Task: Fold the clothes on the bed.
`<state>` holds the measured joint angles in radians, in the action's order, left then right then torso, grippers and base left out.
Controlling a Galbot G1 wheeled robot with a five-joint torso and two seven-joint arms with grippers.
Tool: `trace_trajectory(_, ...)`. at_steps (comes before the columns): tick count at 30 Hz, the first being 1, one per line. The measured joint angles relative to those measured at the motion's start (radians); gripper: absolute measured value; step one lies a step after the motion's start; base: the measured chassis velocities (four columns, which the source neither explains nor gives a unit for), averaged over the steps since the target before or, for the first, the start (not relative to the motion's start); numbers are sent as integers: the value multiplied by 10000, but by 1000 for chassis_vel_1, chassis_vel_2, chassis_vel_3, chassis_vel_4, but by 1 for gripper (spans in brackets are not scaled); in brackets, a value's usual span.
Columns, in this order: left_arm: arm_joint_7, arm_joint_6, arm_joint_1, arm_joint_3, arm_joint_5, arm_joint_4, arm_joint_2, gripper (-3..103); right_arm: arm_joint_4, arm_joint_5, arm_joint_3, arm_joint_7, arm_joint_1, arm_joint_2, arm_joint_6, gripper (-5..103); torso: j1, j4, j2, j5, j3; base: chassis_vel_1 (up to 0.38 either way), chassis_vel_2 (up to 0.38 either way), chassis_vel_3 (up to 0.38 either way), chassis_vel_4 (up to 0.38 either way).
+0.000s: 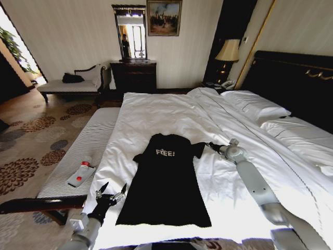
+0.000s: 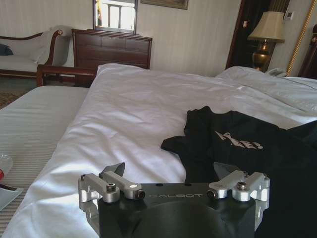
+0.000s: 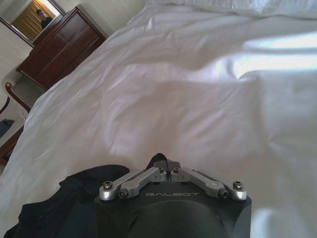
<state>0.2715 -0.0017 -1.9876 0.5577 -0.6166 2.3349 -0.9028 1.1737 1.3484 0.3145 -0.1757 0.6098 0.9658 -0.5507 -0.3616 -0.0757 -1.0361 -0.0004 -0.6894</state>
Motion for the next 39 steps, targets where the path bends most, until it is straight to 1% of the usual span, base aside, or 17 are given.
trace_trajectory(12,-6,-8,0,6,-25,3,-13,100,-70,-400,113,84,-93,-45,188,0,0,1,0,0,0,0,0,0,0)
trace_trajectory(14,-23,-38,-6,-1,-85,4,-16,100,-37,-711,206,187,-42,-107,326,0,0,2,0,-1,0,0,0,0,0)
trace_trajectory(15,-23,-38,-6,-1,-85,4,-16,100,-37,-711,206,187,-42,-107,326,0,0,2,0,-1,0,0,0,0,0)
trace_trajectory(19,-52,-58,-10,27,-155,2,-14,100,352,-1586,342,746,272,-221,836,0,0,0,0,-1,0,0,0,0,0)
trace_trajectory(20,-52,-58,-10,27,-155,2,-14,100,352,-1586,342,746,272,-221,836,0,0,0,0,-1,0,0,0,0,0)
trace_trajectory(22,-52,-60,8,20,-163,-2,-14,100,498,-1876,352,867,370,-232,976,0,1,0,0,0,1,0,0,0,0)
trace_trajectory(23,-52,-59,10,12,-164,-5,-14,100,507,-1942,337,790,377,-230,908,0,2,0,-1,-2,1,0,0,0,0)
trace_trajectory(24,-52,-60,10,10,-164,-5,-18,100,464,-1983,262,561,369,-216,657,0,1,0,-1,-5,1,0,0,0,0)
trace_trajectory(25,-52,-60,10,10,-164,-5,-18,100,464,-1983,262,561,369,-216,657,0,1,0,-1,-5,1,0,0,0,0)
trace_trajectory(27,-52,-60,-2,9,-160,-6,-32,100,238,-2066,62,244,365,-173,241,0,2,2,0,0,0,0,0,0,0)
trace_trajectory(28,-52,-60,-8,10,-157,-3,-39,100,111,-2143,-14,200,366,-135,160,0,1,2,0,1,0,0,0,0,0)
trace_trajectory(32,-52,-63,-38,46,-156,0,-46,100,-92,-2231,-131,195,410,-15,90,0,1,0,0,0,0,0,0,0,0)
trace_trajectory(36,-53,-64,-82,81,-140,6,-44,100,-202,-2389,-180,206,449,83,87,0,1,3,-1,-1,0,0,0,0,0)
trace_trajectory(37,-54,-64,-85,83,-132,10,-44,100,-238,-2438,-185,207,461,110,94,-3,1,3,0,-1,0,0,0,0,0)
trace_trajectory(39,-52,-64,-63,84,-124,11,-34,100,-255,-2488,-182,215,507,117,140,1,1,2,-1,-3,1,0,0,0,0)
